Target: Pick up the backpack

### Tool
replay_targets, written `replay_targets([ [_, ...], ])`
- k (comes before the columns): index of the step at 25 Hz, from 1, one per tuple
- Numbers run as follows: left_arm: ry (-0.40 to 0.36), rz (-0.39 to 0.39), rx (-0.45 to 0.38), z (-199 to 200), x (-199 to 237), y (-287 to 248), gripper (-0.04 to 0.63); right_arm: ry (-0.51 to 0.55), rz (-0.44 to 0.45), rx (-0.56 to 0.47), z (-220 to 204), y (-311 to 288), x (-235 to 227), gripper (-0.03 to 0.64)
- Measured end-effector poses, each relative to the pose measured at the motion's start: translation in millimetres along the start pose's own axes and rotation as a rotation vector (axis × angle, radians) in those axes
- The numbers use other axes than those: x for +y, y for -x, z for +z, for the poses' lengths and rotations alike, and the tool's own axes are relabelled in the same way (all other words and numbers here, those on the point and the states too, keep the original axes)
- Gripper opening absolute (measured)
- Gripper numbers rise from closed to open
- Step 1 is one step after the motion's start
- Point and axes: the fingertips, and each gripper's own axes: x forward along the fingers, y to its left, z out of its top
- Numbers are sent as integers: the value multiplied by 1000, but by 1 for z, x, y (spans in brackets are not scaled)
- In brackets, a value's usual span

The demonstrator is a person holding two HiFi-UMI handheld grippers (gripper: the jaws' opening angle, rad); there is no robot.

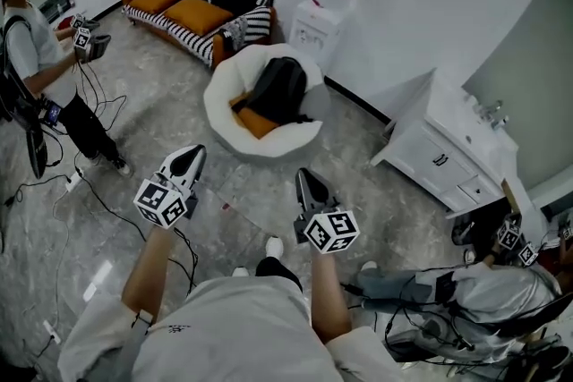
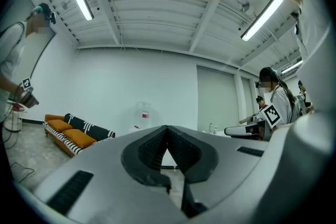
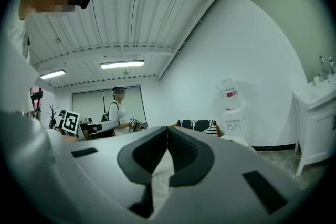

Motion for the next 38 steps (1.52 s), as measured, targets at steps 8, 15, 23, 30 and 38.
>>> replay_targets([
  [8,-7,3,-15,-7,8,-43,2,-35,22,-3,-7,-28,-35,6],
  [15,-19,32,-28,-9,37,-95,2,-6,58,7,-4,-73,-78,6],
  [23,-33,63,-38,-4,59,-171,2,-7,109,32,10,-128,-139,6],
  [30,-38,88,-30,-7,72,-235,0,-17,130,31,23,-163,-196,6],
  [38,-41,117,-8,-20,74,-291,2,-51,155,40,21,-183,-251,6],
])
